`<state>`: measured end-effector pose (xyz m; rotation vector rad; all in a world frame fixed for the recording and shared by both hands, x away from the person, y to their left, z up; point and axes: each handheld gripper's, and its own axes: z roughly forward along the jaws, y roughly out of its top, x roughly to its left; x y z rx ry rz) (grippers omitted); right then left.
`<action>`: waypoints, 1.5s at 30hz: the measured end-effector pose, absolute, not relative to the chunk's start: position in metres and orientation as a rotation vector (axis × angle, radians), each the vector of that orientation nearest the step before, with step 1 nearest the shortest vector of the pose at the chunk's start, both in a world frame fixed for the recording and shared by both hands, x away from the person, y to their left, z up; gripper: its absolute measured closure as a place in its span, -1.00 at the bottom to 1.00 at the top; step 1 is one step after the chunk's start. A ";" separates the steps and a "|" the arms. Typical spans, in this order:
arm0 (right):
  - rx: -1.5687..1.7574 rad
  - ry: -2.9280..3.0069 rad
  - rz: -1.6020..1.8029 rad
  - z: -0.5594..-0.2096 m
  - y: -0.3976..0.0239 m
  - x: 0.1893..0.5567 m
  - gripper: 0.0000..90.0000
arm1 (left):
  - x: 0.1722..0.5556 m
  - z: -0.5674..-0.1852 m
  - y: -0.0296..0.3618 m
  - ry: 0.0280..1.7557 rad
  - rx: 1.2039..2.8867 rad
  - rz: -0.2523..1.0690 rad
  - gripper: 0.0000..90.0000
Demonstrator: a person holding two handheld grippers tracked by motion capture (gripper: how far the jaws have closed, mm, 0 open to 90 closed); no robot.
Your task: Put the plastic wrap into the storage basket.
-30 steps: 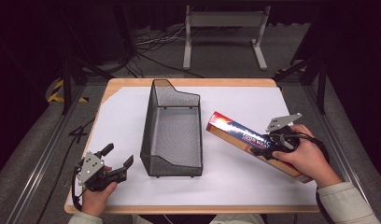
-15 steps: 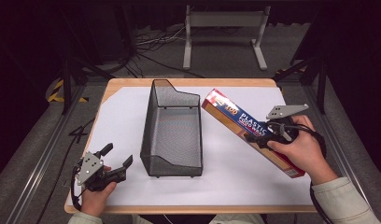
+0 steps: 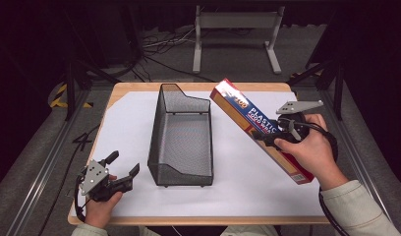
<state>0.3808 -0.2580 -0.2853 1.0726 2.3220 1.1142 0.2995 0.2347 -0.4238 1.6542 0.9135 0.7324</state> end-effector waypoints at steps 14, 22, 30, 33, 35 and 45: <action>1.128 2.317 1.089 -0.266 -0.212 0.390 -0.13 | 0.300 -0.424 0.236 0.908 1.651 0.732 -0.59; 1.221 2.299 1.142 -0.267 -0.183 0.396 -0.13 | 0.302 -0.424 0.234 0.902 1.658 0.730 -0.59; 1.279 2.268 1.145 -0.272 -0.156 0.403 -0.13 | 0.302 -0.424 0.235 0.903 1.646 0.727 -0.59; 1.293 2.255 1.131 -0.275 -0.148 0.405 -0.13 | 0.302 -0.424 0.235 0.904 1.649 0.727 -0.59; 1.320 2.249 1.130 -0.276 -0.144 0.406 -0.13 | 0.302 -0.424 0.236 0.907 1.646 0.727 -0.59; 1.391 2.207 1.086 -0.284 -0.121 0.411 -0.13 | 0.301 -0.426 0.245 0.932 1.629 0.727 -0.58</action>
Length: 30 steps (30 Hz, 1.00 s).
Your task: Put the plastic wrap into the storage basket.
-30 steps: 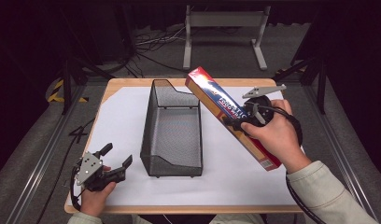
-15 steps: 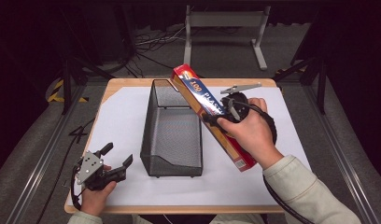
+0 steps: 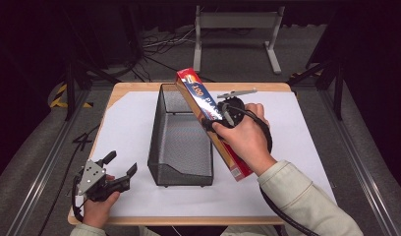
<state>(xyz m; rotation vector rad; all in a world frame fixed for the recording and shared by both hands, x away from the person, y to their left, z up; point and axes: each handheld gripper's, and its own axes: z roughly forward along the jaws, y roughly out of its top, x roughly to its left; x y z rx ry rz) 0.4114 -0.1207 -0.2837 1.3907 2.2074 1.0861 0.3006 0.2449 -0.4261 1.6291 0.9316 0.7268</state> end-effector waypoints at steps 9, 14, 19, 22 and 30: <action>1.479 2.232 1.065 -0.305 -0.098 0.417 -0.13 | 0.299 -0.422 0.239 0.917 1.621 0.747 -0.58; 1.555 2.228 1.073 -0.315 -0.092 0.423 -0.13 | 0.299 -0.422 0.238 0.920 1.626 0.737 -0.59; 1.594 2.250 1.062 -0.323 -0.088 0.426 -0.13 | 0.300 -0.422 0.236 0.913 1.630 0.741 -0.59; 1.606 2.252 1.057 -0.327 -0.086 0.427 -0.13 | 0.300 -0.422 0.236 0.911 1.632 0.742 -0.59; 1.642 2.277 0.991 -0.336 -0.081 0.436 -0.13 | 0.300 -0.423 0.236 0.908 1.634 0.743 -0.59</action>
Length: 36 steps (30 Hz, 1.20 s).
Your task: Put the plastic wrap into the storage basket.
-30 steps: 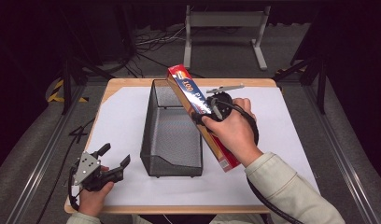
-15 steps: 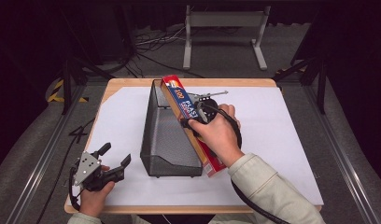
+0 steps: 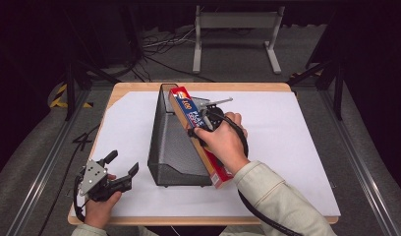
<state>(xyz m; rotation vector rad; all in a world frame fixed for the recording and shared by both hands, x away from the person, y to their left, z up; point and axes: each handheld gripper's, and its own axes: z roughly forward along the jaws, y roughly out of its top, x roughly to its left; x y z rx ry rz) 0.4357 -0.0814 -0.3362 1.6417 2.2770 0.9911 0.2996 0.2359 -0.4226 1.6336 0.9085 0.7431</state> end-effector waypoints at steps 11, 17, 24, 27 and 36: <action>1.678 2.330 0.907 -0.340 -0.076 0.443 -0.14 | 0.300 -0.423 0.236 0.912 1.638 0.737 -0.59; 1.704 2.368 0.850 -0.343 -0.072 0.449 -0.14 | 0.299 -0.423 0.237 0.914 1.633 0.738 -0.59; 1.720 2.402 0.795 -0.347 -0.069 0.455 -0.14 | 0.299 -0.424 0.237 0.916 1.633 0.739 -0.58; 1.728 2.416 0.776 -0.349 -0.068 0.458 -0.15 | 0.299 -0.424 0.237 0.917 1.635 0.740 -0.58; 1.714 2.443 0.701 -0.351 -0.060 0.462 -0.16 | 0.299 -0.424 0.238 0.919 1.631 0.735 -0.58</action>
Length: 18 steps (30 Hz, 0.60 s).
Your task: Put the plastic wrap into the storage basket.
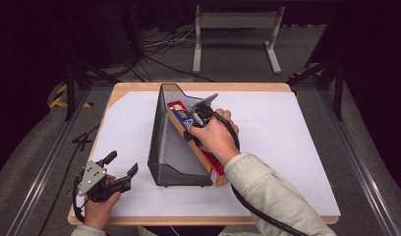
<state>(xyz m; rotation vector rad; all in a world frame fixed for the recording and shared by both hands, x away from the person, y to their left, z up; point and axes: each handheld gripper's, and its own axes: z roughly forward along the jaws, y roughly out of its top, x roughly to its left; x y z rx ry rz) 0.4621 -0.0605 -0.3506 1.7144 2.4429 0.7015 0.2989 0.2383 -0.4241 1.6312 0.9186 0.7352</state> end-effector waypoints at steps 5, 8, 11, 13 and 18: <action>1.678 2.499 0.653 -0.353 -0.054 0.464 -0.21 | 0.299 -0.424 0.239 0.918 1.630 0.737 -0.58; 1.678 2.502 0.647 -0.352 -0.053 0.463 -0.22 | 0.299 -0.424 0.239 0.917 1.630 0.738 -0.58; 1.692 2.495 0.684 -0.351 -0.055 0.463 -0.26 | 0.299 -0.424 0.238 0.918 1.630 0.735 -0.58; 1.692 2.490 0.714 -0.350 -0.057 0.463 -0.31 | 0.299 -0.424 0.238 0.916 1.629 0.734 -0.58; 1.671 2.461 0.817 -0.344 -0.061 0.459 -0.39 | 0.301 -0.424 0.237 0.915 1.631 0.732 -0.58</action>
